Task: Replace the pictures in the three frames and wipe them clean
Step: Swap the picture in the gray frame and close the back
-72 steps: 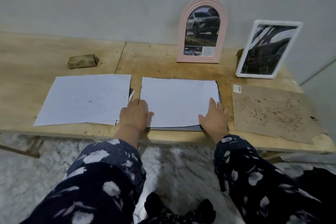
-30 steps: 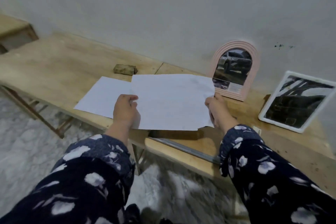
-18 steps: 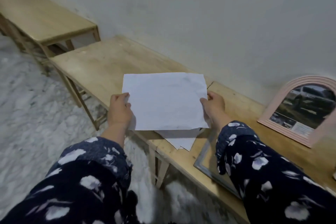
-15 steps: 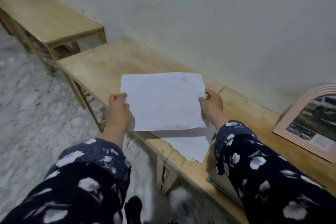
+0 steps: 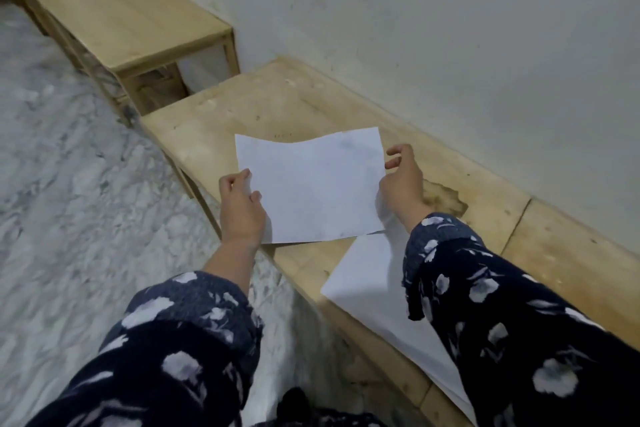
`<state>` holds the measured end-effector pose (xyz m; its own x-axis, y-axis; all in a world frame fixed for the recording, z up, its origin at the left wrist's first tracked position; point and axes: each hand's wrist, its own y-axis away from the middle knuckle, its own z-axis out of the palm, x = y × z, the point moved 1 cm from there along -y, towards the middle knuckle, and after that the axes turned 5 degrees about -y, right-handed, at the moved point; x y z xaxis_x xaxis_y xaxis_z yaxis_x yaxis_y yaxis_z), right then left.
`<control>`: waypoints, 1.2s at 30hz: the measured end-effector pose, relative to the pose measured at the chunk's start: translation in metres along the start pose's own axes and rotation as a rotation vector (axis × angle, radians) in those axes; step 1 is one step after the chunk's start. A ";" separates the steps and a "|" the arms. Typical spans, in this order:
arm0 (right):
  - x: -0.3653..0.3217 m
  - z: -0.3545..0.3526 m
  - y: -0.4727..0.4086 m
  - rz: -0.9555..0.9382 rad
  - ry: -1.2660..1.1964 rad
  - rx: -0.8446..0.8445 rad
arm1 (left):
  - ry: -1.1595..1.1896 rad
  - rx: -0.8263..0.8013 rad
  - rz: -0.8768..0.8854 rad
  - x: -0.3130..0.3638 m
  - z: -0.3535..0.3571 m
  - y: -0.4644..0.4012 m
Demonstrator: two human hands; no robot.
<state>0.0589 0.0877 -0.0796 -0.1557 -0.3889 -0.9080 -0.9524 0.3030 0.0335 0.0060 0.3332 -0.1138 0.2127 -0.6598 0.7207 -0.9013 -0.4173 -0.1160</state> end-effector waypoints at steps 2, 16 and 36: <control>0.006 0.016 -0.012 -0.043 0.106 -0.038 | 0.020 0.000 -0.020 -0.009 0.007 -0.005; 0.056 0.063 -0.020 -0.265 0.949 -0.306 | -0.695 -0.196 -0.103 -0.038 0.037 -0.005; 0.099 -0.124 0.068 0.273 0.734 -0.149 | -0.776 -0.577 0.458 0.086 0.108 0.056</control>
<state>-0.0537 -0.0385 -0.1153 -0.4719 -0.8072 -0.3547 -0.8728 0.3707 0.3175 0.0143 0.1854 -0.1328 -0.1928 -0.9806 0.0351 -0.9551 0.1957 0.2224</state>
